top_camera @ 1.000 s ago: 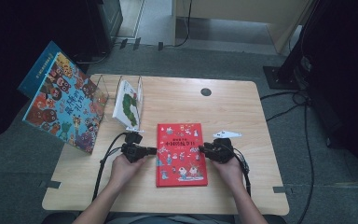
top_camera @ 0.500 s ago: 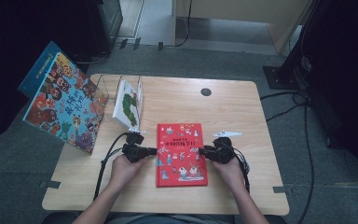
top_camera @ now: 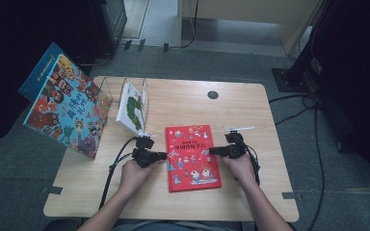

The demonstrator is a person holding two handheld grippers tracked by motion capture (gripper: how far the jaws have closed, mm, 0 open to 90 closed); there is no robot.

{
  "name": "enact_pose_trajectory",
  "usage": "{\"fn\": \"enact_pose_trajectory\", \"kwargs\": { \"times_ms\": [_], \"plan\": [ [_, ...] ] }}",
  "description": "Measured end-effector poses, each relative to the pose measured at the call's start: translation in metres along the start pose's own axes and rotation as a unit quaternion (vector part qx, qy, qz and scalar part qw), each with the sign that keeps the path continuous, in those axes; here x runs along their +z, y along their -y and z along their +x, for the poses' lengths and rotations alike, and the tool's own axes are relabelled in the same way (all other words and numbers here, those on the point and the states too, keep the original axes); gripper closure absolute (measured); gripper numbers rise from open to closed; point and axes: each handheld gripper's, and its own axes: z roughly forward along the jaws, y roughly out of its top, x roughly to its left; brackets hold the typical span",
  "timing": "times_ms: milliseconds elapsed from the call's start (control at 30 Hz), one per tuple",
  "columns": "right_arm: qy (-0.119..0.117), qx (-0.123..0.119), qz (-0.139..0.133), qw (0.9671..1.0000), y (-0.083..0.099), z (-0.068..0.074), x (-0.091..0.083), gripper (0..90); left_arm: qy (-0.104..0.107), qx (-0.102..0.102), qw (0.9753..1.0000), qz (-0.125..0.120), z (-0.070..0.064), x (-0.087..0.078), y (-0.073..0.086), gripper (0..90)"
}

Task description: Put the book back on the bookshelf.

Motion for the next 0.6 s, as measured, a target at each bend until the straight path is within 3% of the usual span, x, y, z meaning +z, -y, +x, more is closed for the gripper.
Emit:
{"fn": "enact_pose_trajectory", "kwargs": {
  "times_ms": [167,267,300,333,367,467,600],
  "plan": [
    [0.007,0.002,0.023,0.9997,-0.005,0.003,-0.004,68.7,-0.003,-0.005,1.0,-0.006,-0.001,0.0,0.001,90.0],
    [0.007,-0.012,0.03,0.9994,-0.006,0.006,-0.008,69.0,-0.001,-0.007,0.9999,-0.009,-0.001,0.0,0.002,90.0],
    [0.0,-0.016,0.033,0.9993,-0.007,0.008,-0.011,77.1,0.005,-0.008,0.9999,-0.009,0.0,0.001,0.002,90.0],
    [-0.048,-0.006,0.037,0.9982,-0.008,0.008,-0.012,74.5,0.016,-0.01,0.9998,-0.009,-0.001,0.002,0.002,88.5],
    [-0.073,0.005,0.042,0.9964,-0.009,0.011,-0.011,73.7,0.023,-0.009,0.9997,-0.006,-0.002,0.004,0.002,88.1],
    [-0.026,-0.046,0.034,0.998,-0.012,0.026,-0.013,69.1,0.01,0.013,0.9999,-0.006,-0.01,0.004,0.003,86.0],
    [0.0,-0.045,0.037,0.9983,-0.014,0.017,-0.015,69.7,0.016,0.006,0.9999,0.0,-0.006,0.005,0.002,90.0]
  ]
}}
